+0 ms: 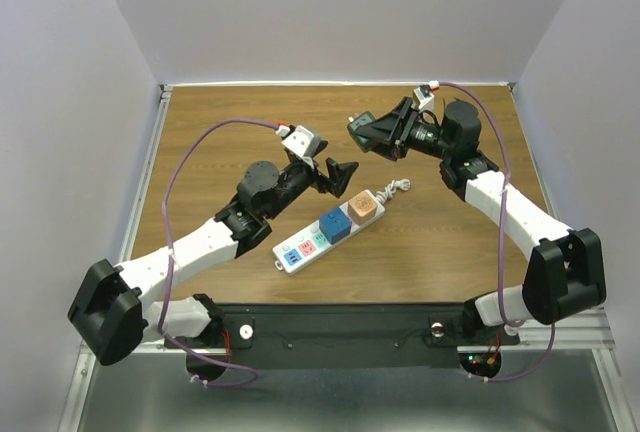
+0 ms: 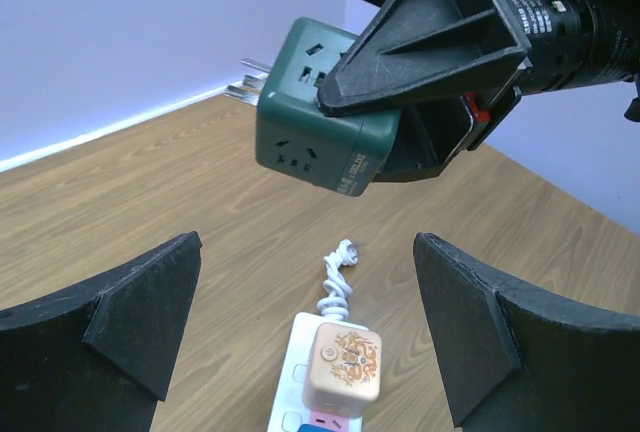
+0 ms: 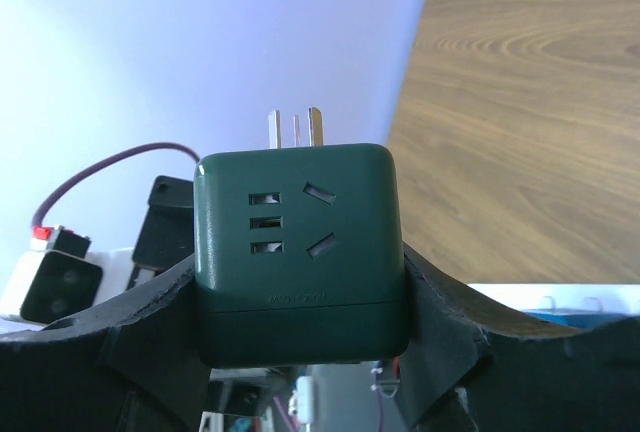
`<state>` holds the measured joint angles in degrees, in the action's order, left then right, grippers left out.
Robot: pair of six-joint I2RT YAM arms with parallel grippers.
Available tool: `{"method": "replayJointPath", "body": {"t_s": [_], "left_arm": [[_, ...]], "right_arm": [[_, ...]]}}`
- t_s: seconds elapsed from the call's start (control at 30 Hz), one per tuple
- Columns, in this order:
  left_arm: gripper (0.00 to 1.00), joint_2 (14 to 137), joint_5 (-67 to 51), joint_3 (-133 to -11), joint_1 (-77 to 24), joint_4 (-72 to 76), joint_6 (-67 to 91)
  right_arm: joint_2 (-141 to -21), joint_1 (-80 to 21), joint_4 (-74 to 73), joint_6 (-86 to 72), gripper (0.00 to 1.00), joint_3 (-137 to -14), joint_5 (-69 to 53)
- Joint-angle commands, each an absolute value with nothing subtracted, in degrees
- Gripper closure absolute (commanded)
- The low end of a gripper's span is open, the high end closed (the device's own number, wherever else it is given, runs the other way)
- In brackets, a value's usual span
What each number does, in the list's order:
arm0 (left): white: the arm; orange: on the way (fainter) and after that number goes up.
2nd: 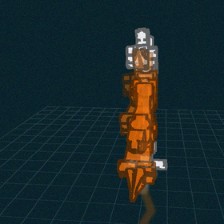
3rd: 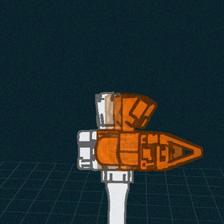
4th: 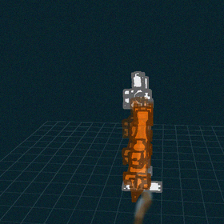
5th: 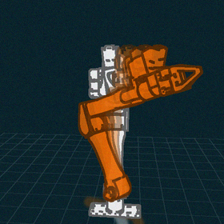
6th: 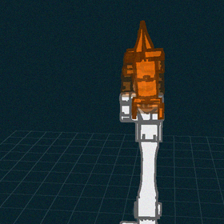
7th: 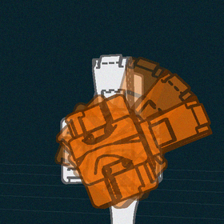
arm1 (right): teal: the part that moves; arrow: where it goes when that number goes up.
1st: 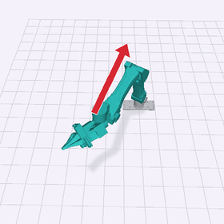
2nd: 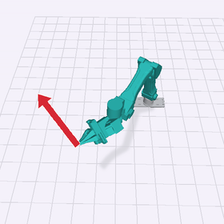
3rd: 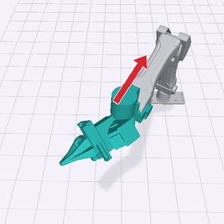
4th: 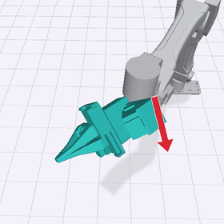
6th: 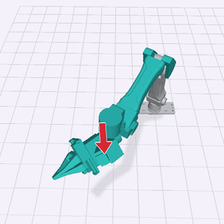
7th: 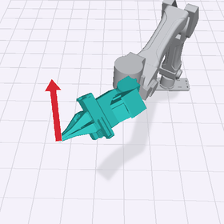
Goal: Insert the plug
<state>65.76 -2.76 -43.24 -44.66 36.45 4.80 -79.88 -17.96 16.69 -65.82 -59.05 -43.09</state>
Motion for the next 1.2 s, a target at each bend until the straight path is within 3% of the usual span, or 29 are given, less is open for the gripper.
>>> {"method": "replayJointPath", "body": {"t_s": [0.0, 0.9, 1.0, 1.03, 1.07, 1.17], "left_arm": [[0.01, 67.4, -1.6, -45.5, -46.1, 43.2, 3.5], [0.02, 80.7, 0.3, -55.2, -47.2, 50.3, 1.4], [0.15, 81.2, -1.9, -55.8, -47.1, 50.9, 1.1], [0.2, 81.3, -2.5, -56.0, -47.2, 50.8, 1.1], [0.33, 81.6, -3.5, -56.1, -47.2, 51.0, 1.0], [0.46, 82.2, -5.0, -56.2, -47.2, 50.9, 0.8]], "right_arm": [[-78.1, -18.8, 25.5, -70.7, 1.0, -58.9, -46.1], [-77.6, -19.2, 27.1, -72.5, 0.99, -57.1, -49.3], [-77.6, -19.2, 27.2, -72.8, 0.99, -56.3, -49.5], [-77.6, -19.2, 27.2, -72.9, 0.99, -56.3, -49.7], [-77.8, -19.2, 27.2, -73.0, 1.0, -55.9, -50.0], [-77.8, -19.2, 27.6, -73.6, 0.99, -55.6, -50.2]]}}
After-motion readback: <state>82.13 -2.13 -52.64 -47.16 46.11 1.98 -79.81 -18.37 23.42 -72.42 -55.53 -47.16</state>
